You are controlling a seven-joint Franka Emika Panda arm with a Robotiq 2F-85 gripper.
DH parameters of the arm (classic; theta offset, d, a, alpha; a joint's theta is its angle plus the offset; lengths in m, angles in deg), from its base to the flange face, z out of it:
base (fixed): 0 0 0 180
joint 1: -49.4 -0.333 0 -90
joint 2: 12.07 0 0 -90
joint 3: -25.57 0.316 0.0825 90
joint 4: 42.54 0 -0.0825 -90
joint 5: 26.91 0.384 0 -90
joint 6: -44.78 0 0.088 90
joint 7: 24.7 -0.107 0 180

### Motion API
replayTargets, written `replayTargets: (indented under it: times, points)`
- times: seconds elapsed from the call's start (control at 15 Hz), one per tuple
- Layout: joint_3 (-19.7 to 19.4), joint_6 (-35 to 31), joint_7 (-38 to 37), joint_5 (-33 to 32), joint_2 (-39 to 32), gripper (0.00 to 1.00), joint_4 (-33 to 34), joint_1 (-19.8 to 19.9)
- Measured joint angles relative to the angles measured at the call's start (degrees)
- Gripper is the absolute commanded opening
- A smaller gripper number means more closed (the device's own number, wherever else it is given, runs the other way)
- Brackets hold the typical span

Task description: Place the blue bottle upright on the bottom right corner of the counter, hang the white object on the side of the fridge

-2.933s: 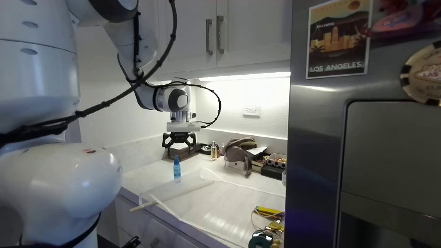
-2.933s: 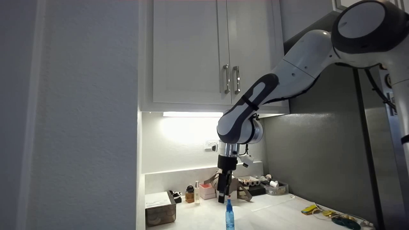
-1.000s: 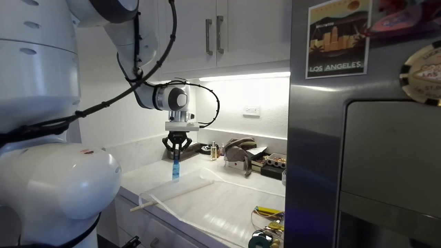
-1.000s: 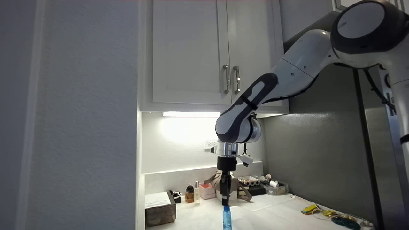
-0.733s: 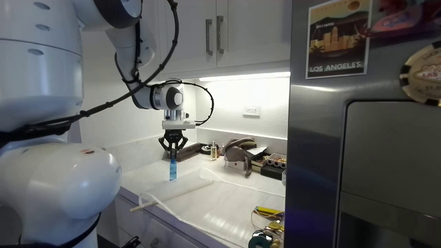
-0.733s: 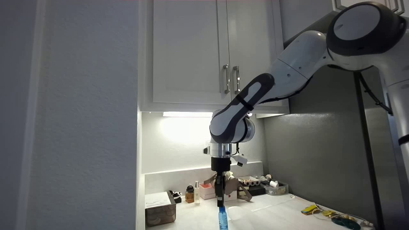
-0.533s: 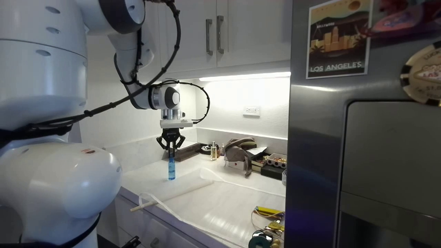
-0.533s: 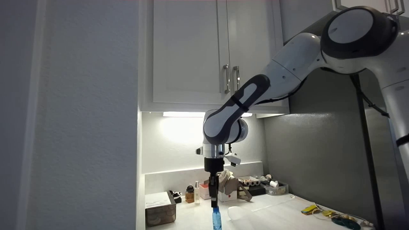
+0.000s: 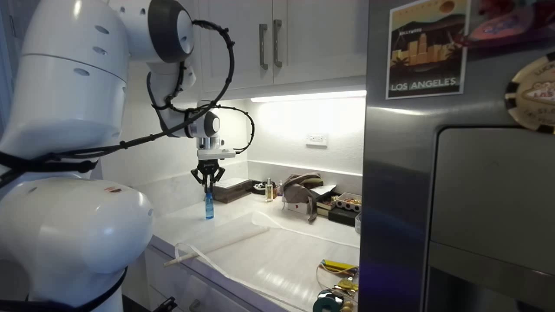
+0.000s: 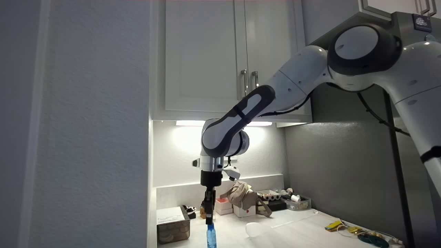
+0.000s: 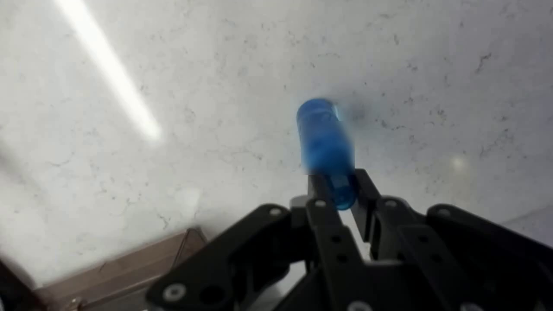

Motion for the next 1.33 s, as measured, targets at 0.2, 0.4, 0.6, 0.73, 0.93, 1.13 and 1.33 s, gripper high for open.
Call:
replayTargets:
  times: [0.2,0.4,0.6,0.73,0.93,1.13,1.33]
  points:
    - [1.3,0.0,0.3,0.0,-2.8,0.05,3.6,0.0]
    - [2.2,0.1,1.2,-0.1,-5.5,0.05,7.1,-0.3]
    - [2.5,1.0,1.2,-1.0,-7.8,0.05,10.4,-1.1]
    - [2.6,2.0,1.2,-1.8,-9.1,0.05,12.3,-1.6]
    - [2.6,4.1,1.2,-3.5,-10.6,0.05,15.0,-2.5]
    - [2.7,6.5,1.2,-5.3,-11.9,0.05,17.3,-3.4]
    - [2.7,8.3,1.2,-6.4,-13.1,0.05,19.5,-4.3]
